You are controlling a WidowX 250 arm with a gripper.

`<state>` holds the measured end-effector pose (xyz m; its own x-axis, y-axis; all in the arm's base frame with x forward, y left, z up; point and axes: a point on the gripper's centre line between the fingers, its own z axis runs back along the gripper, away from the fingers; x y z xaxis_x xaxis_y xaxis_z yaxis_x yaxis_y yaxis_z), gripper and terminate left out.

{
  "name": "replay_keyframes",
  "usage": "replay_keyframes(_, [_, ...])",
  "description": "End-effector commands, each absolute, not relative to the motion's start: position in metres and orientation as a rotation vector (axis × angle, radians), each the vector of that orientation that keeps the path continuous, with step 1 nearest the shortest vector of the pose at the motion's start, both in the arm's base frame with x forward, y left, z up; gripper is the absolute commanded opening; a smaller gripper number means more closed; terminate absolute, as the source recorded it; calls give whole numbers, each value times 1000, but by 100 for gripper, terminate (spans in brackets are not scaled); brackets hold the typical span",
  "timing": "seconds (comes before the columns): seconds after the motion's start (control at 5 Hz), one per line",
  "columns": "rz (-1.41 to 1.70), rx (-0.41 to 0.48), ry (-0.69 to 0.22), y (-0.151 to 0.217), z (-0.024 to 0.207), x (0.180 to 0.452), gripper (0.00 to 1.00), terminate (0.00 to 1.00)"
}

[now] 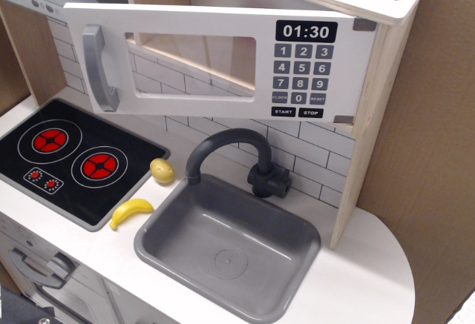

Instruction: Open microwave

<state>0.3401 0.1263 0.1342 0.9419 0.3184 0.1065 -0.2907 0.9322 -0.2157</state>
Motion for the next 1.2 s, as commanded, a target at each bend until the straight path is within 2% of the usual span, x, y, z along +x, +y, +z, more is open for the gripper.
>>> replay_keyframes(0.0, [304, -22, -90, 134, 117, 335, 100, 0])
replay_keyframes(0.4, [125, -34, 16, 83, 103, 297, 100, 0])
replay_keyframes(0.6, [47, -54, 16, 55, 94, 280, 100, 0])
replay_keyframes(1.0, [34, -82, -27, 27, 84, 282, 100, 0])
